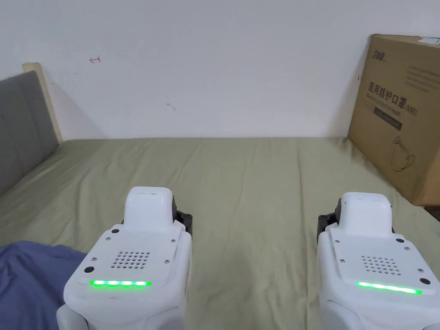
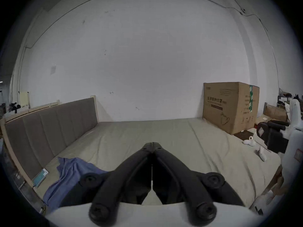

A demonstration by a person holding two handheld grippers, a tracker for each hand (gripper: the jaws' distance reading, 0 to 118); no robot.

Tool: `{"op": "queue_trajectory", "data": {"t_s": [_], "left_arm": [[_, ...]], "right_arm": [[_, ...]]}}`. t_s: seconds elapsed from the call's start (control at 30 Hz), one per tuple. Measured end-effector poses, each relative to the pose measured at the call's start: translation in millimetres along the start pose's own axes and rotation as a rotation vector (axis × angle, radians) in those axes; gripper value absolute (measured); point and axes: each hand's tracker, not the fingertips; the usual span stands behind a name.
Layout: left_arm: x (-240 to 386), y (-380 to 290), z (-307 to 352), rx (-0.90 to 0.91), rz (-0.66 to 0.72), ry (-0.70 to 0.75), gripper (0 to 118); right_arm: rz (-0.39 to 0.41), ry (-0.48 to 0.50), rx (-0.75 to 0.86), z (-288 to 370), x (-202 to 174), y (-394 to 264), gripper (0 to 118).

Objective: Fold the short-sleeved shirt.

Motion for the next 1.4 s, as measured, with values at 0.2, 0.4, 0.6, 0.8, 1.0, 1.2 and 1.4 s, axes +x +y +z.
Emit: {"op": "queue_trajectory", "data": {"t_s": [0.2,0.4,0.6,0.8,1.0,1.2,1.4], "left_arm": [[-20,3,5,-0.009,0.02,0.049,0],[-84,9,30,-0.01,0.054,0.256,0],[-147,2,68,-0.071,0.072,0.446,0],[-183,-7,88,-0.1,0.112,0.549,0],[-195,-16,79,-0.143,0.129,0.552,0],[-205,-45,33,-0.275,0.17,0.502,0],[-219,-92,-25,-0.484,0.252,0.385,0]], "right_arm": [[-0.012,0.094,-0.007,-2,-16,7,2],[-0.015,0.337,-0.023,4,-81,14,2],[-0.029,0.592,-0.098,21,-159,4,2],[-0.001,0.731,-0.148,37,-199,-7,2],[0.022,0.743,-0.181,34,-205,-15,2],[0.034,0.707,-0.221,20,-200,-23,2],[0.038,0.67,-0.276,2,-196,-35,2]]}}
